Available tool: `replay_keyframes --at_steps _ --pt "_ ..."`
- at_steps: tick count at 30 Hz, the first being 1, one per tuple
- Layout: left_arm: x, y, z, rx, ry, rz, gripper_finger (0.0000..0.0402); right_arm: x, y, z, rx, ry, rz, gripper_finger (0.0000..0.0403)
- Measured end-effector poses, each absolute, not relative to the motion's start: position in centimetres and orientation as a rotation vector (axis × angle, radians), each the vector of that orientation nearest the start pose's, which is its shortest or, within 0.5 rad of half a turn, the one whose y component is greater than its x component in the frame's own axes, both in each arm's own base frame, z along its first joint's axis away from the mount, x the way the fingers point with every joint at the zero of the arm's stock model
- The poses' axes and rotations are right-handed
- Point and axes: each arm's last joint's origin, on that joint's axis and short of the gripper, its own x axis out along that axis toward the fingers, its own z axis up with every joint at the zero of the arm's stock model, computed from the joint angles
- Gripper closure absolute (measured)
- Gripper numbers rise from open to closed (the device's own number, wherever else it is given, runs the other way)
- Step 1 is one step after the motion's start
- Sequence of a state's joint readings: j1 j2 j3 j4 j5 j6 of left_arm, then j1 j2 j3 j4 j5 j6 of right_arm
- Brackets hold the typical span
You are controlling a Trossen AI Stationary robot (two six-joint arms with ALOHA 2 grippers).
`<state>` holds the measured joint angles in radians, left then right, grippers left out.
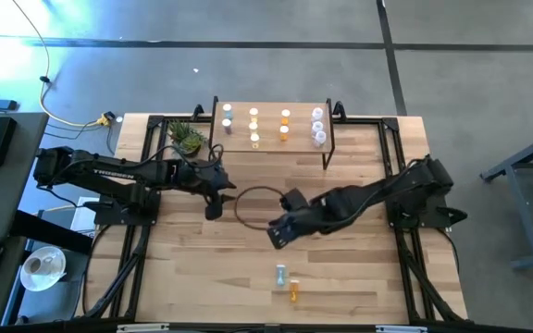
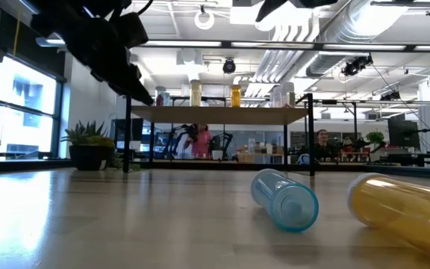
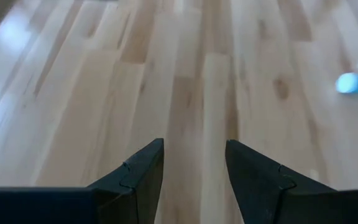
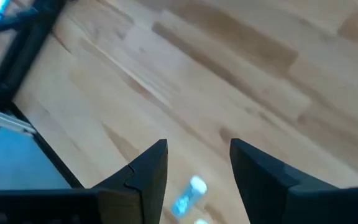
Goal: Pick and place medicine bottles onto shelf by color
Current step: Put the orange pill bottle on the shelf aligned with the orange pill bottles
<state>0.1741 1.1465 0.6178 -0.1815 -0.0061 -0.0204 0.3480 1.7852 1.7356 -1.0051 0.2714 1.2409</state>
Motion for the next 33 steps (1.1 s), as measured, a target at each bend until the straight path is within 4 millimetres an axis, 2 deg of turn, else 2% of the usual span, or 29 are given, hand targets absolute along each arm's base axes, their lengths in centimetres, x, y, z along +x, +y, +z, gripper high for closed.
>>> replay_keyframes --at_steps 8,21,26,33 --pt "21.9 4.3 20.6 -0.142 0.741 0.352 0.0238 35.6 15.5 29.7 0.864 0.976 -0.624 0.0238" --pt "22.3 4.4 21.1 -0.225 0.657 0.411 0.0238 34.9 20.6 25.8 1.058 1.083 -0.760 0.0238" --pt "22.4 4.5 21.3 -0.227 0.627 0.411 0.0238 34.9 21.9 23.9 1.092 1.156 -0.802 0.0238" --pt "22.5 4.5 21.4 -0.251 0.608 0.417 0.0238 35.6 22.7 22.1 1.120 1.174 -0.811 0.0238"
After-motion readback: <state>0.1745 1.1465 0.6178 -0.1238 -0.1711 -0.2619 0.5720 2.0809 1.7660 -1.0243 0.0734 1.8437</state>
